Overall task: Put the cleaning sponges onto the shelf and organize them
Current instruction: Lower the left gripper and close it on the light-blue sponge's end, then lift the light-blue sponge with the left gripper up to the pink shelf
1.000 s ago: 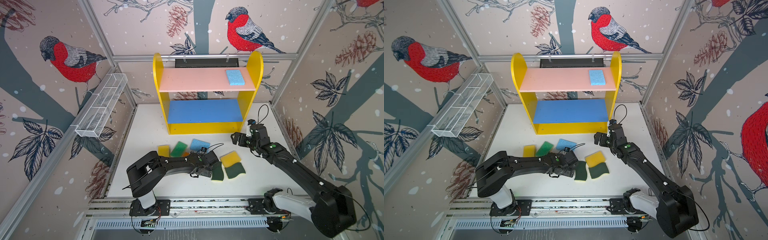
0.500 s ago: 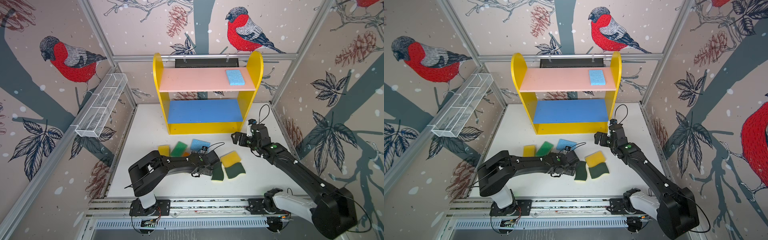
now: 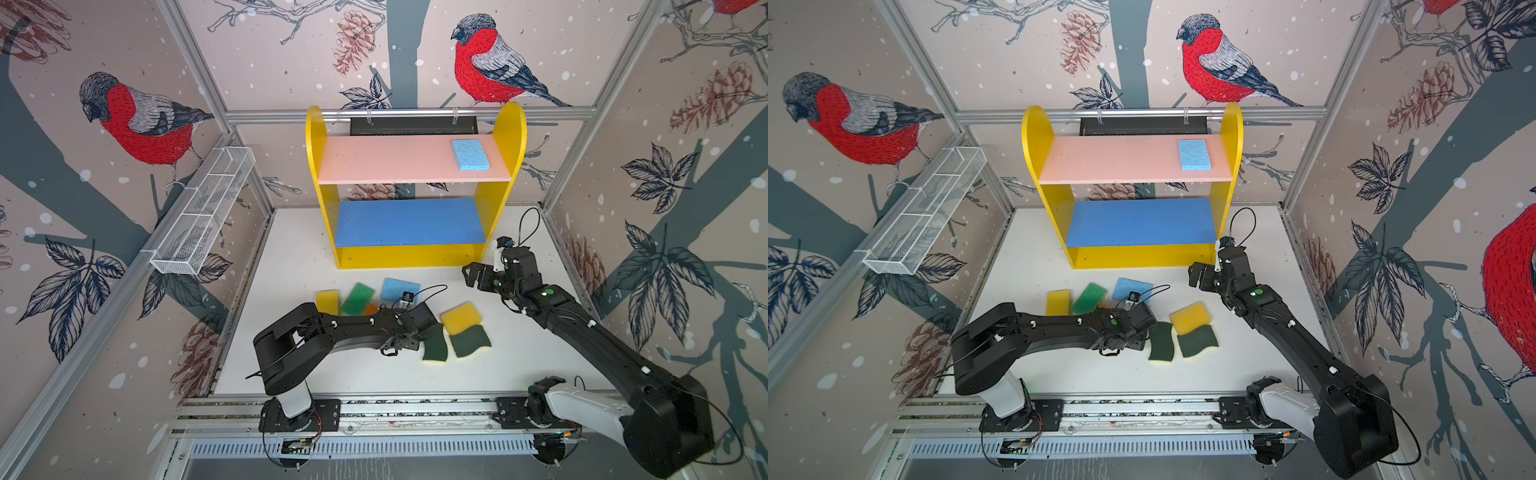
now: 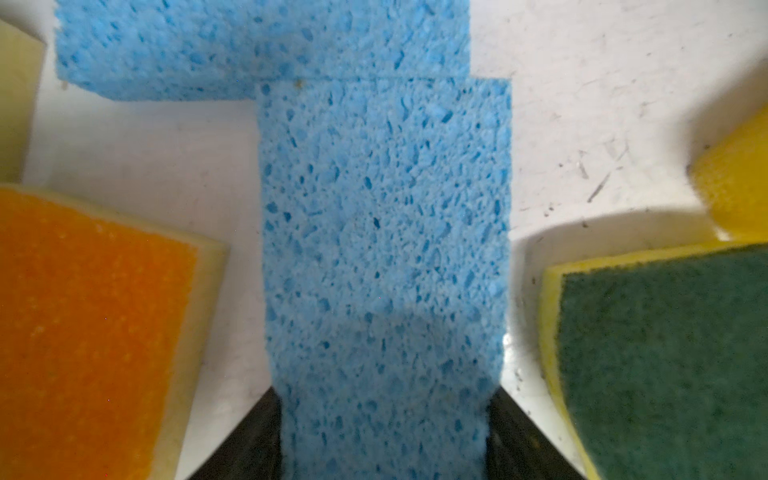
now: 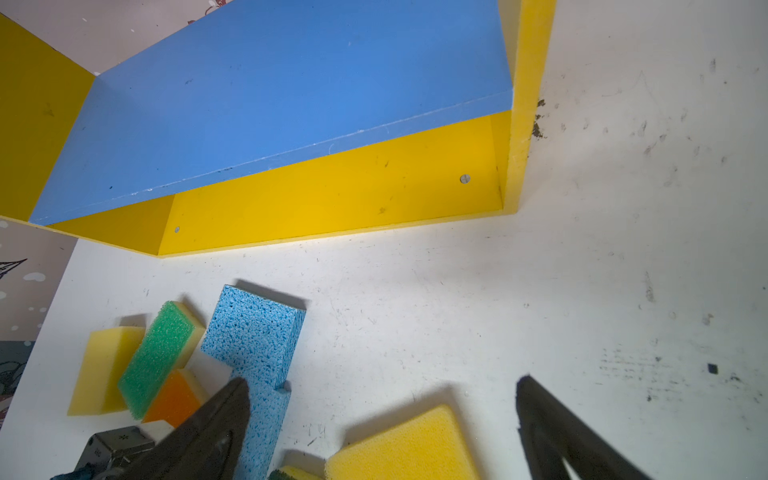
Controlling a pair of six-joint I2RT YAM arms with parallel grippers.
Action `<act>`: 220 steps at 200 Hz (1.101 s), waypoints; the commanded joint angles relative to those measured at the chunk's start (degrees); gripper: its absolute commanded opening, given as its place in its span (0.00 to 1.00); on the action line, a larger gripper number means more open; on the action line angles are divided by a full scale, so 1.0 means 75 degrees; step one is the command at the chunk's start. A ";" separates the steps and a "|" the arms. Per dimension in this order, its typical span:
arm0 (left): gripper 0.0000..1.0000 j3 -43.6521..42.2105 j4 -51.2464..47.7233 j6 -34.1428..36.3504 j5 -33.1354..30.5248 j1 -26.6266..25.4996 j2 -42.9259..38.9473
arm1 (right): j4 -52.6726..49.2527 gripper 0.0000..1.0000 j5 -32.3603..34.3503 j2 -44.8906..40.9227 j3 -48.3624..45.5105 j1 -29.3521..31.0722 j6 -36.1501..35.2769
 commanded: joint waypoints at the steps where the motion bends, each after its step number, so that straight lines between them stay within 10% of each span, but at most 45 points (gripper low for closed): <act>1: 0.67 -0.0310 -0.1444 0.0181 0.0536 0.0026 0.0140 | 0.0094 1.00 -0.0018 -0.0013 0.0051 0.0003 -0.0126; 220: 0.62 0.2207 -0.4247 0.0798 -0.1631 0.0612 -0.3002 | -0.0107 1.00 -0.0123 0.0035 0.0567 -0.0002 -0.0550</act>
